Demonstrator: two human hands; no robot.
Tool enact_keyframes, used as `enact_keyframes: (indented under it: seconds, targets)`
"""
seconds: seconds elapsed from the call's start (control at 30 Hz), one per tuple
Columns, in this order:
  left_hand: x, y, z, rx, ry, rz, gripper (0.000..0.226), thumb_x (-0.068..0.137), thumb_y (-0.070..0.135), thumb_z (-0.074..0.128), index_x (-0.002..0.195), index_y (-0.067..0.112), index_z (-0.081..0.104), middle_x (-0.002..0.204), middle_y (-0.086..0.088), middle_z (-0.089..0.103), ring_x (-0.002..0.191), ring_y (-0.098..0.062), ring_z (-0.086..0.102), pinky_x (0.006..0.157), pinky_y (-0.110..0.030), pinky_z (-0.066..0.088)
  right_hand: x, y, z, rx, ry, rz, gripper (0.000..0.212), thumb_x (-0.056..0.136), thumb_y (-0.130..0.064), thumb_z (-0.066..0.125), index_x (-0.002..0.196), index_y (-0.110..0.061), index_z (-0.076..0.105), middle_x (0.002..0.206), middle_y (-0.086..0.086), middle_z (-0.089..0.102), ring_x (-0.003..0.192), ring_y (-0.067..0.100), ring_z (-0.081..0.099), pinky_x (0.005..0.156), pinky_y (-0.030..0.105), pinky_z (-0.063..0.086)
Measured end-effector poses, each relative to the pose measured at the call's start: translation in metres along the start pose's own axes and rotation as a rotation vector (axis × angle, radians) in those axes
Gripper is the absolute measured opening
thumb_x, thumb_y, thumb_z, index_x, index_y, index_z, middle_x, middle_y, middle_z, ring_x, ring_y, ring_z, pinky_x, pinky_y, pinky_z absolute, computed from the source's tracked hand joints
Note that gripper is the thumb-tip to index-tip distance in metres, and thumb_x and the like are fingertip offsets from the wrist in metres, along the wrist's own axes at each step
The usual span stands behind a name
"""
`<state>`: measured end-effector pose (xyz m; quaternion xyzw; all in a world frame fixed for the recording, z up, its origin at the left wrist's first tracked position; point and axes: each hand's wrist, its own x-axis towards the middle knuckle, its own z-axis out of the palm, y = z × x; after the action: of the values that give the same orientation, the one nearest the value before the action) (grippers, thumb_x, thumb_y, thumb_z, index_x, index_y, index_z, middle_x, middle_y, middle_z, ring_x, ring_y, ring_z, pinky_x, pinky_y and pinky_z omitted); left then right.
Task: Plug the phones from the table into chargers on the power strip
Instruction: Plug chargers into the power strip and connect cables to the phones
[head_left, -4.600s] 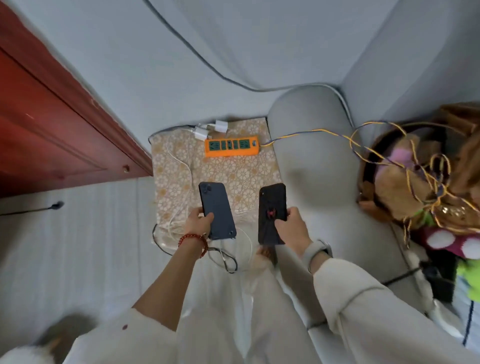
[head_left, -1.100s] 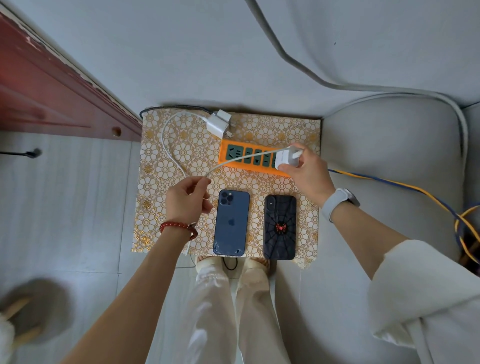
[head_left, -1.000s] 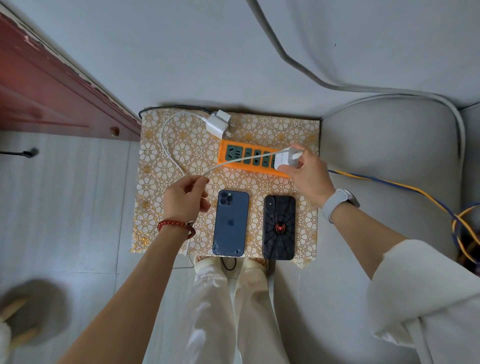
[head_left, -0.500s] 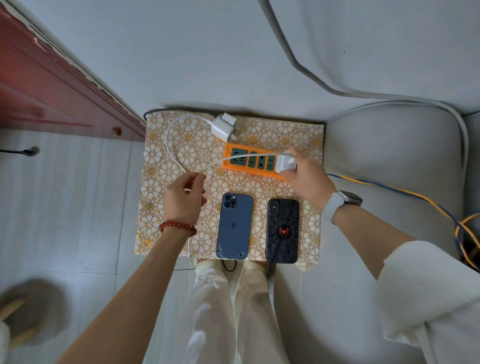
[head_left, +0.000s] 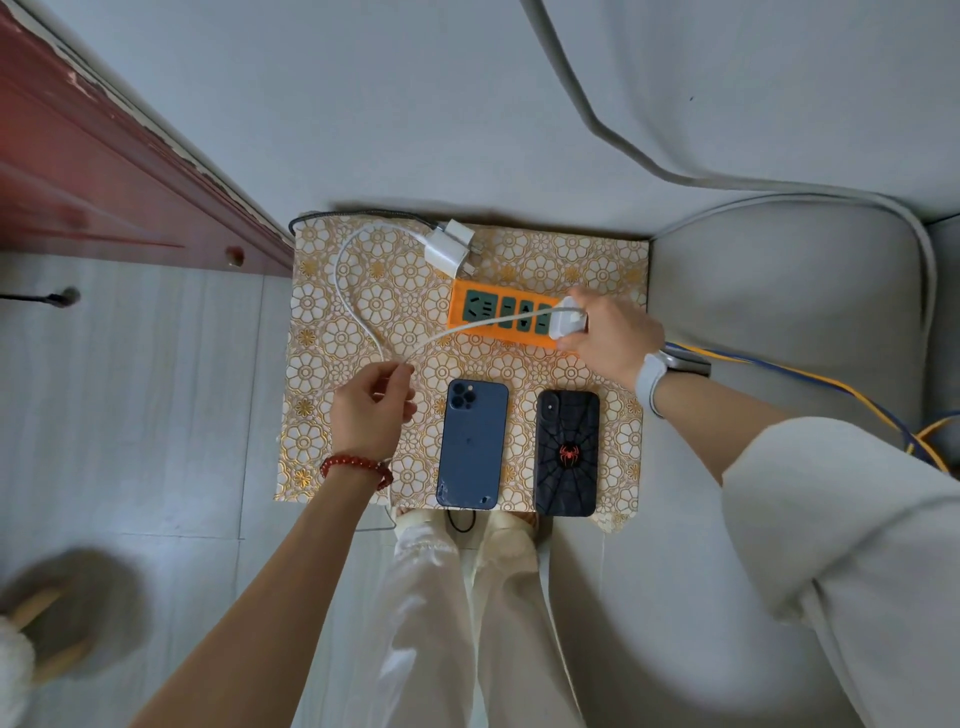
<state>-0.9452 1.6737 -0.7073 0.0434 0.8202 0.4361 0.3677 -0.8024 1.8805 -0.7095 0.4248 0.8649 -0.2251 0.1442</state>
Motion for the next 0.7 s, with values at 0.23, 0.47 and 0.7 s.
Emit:
enact_keyframes:
  seconds: [0.23,0.47,0.7]
  targets:
    - [-0.008,-0.002,-0.014,0.055,-0.091,0.038,0.008,0.085,0.017,0.059,0.089,0.013,0.064,0.07,0.001,0.064,0.069,-0.015,0.062,0.069,-0.026,0.052,0.0,-0.003,0.001,0.005,-0.021,0.069,0.052,0.078,-0.032,0.067,0.125,-0.024,0.046,0.114,0.006,0.065,0.095,0.029,0.062,0.068,0.03,0.042]
    - [-0.024,-0.013,-0.028,0.115,-0.353,-0.112,0.006,0.086,0.01,0.055,0.084,0.009,0.061,0.08,-0.008,0.066,0.074,-0.022,0.066,0.069,-0.032,0.056,-0.078,-0.014,0.049,0.535,0.27,0.233,0.056,0.089,-0.012,0.05,0.139,-0.021,0.028,0.12,0.003,0.051,0.096,0.018,0.057,0.071,0.029,0.049]
    - [-0.032,0.037,-0.035,-0.456,-0.534,-0.35,0.01,0.089,0.007,0.05,0.084,0.005,0.058,0.059,0.0,0.07,0.062,-0.019,0.07,0.053,-0.028,0.058,-0.184,-0.108,0.084,0.985,-0.457,0.142,0.035,0.09,-0.005,0.044,0.122,-0.015,0.051,0.13,0.012,0.054,0.122,0.02,0.048,0.107,0.036,0.036]
